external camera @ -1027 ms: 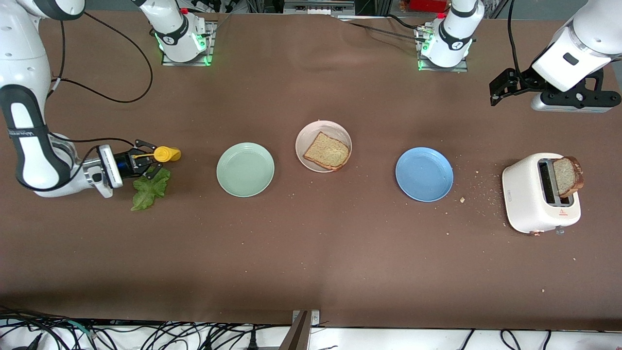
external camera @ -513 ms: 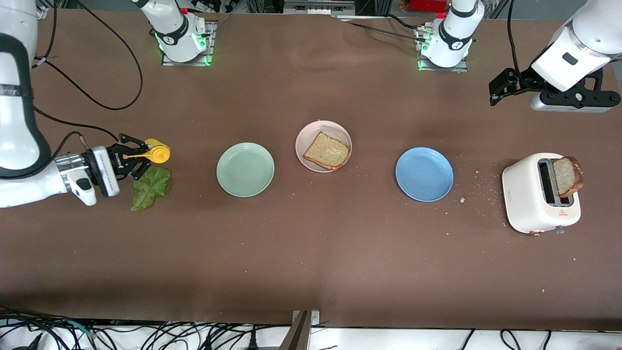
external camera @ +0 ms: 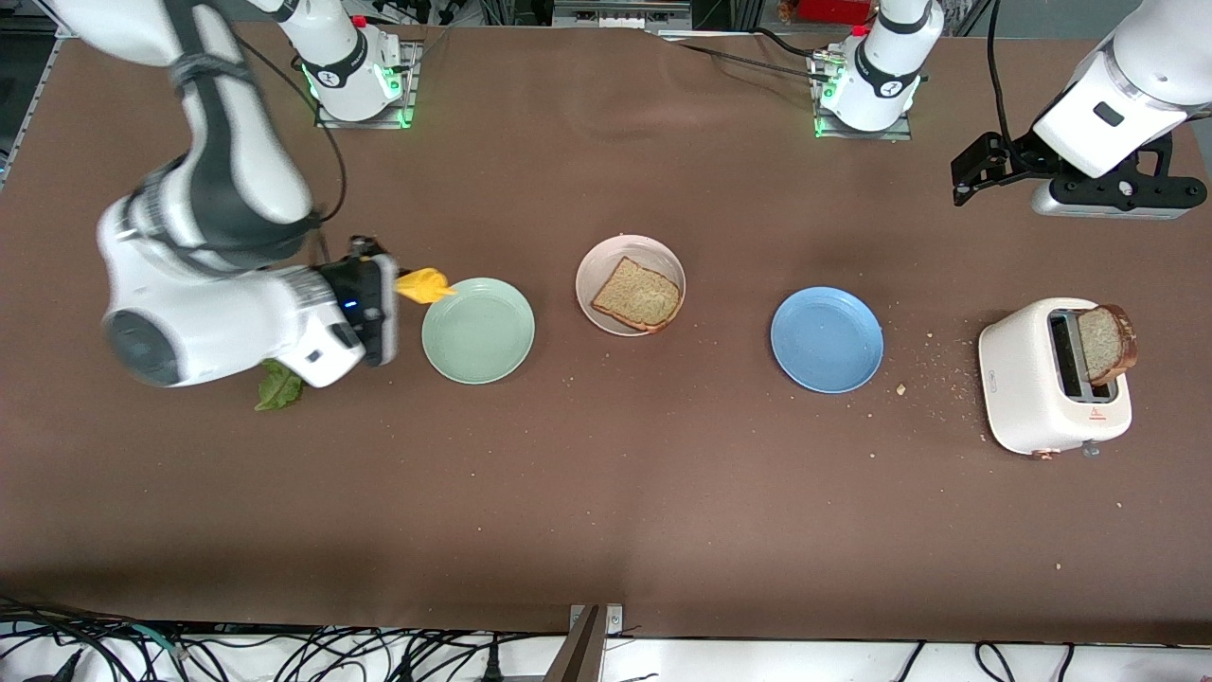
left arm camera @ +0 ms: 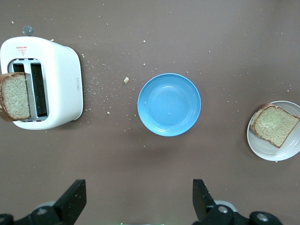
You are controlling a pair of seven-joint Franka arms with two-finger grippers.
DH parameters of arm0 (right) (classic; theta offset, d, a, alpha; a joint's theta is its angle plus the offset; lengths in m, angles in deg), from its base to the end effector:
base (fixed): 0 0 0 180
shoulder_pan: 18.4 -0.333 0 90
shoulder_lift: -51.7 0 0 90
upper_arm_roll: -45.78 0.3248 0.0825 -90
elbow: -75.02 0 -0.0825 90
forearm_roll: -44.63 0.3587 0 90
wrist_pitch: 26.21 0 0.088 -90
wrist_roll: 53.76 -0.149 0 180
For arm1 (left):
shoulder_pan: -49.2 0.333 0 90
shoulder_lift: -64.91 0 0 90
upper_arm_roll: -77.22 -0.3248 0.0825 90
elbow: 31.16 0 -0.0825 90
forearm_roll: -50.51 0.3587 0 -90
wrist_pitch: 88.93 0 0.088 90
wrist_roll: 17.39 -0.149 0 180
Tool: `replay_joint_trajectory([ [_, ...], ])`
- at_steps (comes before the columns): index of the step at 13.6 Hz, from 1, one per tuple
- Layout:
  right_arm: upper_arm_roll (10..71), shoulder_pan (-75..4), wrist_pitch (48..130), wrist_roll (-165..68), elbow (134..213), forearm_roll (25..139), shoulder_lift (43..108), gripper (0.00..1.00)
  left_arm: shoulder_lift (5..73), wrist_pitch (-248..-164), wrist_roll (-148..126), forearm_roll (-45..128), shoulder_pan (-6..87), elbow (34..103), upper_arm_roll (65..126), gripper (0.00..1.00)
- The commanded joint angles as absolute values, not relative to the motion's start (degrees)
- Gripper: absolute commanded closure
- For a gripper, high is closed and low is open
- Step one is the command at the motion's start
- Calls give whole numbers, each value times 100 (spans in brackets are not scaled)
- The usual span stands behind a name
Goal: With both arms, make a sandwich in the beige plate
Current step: 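Lift the mustard bottle and carry it over the beige plate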
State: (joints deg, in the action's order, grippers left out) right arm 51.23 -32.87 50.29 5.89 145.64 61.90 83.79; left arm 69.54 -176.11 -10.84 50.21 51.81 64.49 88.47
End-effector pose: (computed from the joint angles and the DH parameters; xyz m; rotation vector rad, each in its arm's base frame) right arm 0.5759 0.2475 0.4043 -2.0163 -1.6786 0.4071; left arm 0.4881 -0.0787 0.5841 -3.1199 0.0552 0.1039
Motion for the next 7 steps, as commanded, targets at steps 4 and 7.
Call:
replay_joint_trajectory([
  [4,5026,-4633,5095,-691,14156,4896,8554,100,6939,-17551,-1018,5104,5184,6368,8882,0],
  [7,5026,-5169,5113,-911,14156,4159,8650,100,6939,-17551,-1027,5104,5201,6368,8882,0],
])
